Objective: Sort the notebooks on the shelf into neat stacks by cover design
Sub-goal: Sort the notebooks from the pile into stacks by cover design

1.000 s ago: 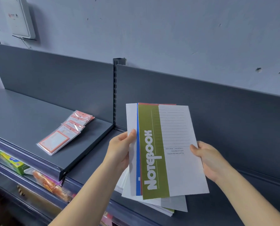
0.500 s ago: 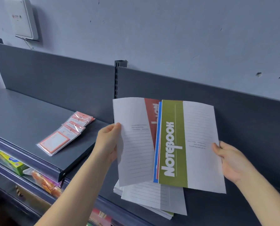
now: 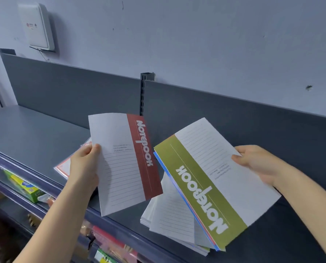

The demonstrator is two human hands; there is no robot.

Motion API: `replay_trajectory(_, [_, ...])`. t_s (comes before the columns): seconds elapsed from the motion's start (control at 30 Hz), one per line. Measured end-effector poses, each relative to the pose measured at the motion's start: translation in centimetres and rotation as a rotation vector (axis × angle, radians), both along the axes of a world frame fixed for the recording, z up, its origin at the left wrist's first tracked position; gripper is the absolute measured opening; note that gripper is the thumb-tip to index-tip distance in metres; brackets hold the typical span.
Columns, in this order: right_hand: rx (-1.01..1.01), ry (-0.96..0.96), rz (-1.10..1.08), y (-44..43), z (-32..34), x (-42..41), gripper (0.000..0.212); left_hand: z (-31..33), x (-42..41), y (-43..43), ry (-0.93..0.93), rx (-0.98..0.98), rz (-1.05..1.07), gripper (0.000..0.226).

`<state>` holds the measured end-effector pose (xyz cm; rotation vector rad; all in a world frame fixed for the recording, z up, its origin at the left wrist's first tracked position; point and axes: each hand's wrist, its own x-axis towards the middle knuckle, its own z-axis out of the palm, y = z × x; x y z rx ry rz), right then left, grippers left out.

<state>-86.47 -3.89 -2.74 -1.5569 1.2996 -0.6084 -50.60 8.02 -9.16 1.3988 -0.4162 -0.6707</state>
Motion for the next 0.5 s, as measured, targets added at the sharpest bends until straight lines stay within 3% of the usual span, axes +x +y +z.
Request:
replay_trajectory(0.1, [0.016,-0.034,0.014,-0.6,0.9,1.5,0.023,-0.3,0.0,0.1,0.133,-0.045,-0.036,0.023])
replay_trajectory(0.33, [0.142,-0.337,-0.077,-1.0,-2.1,5.1,0.022,-1.3,-2.3,-0.9,0.304,-0.056,-0.167,0.021])
replay_trajectory(0.43, [0.169,-0.346,-0.093,-0.7,-3.2,6.2,0.021,-1.3,-3.7,-1.5,0.343,-0.077,-0.244,0.02])
replay_trajectory(0.5, [0.16,-0.316,-0.111,-0.7,-3.3,6.1,0.02,-1.3,-3.8,-1.9,0.333,-0.128,-0.185,0.019])
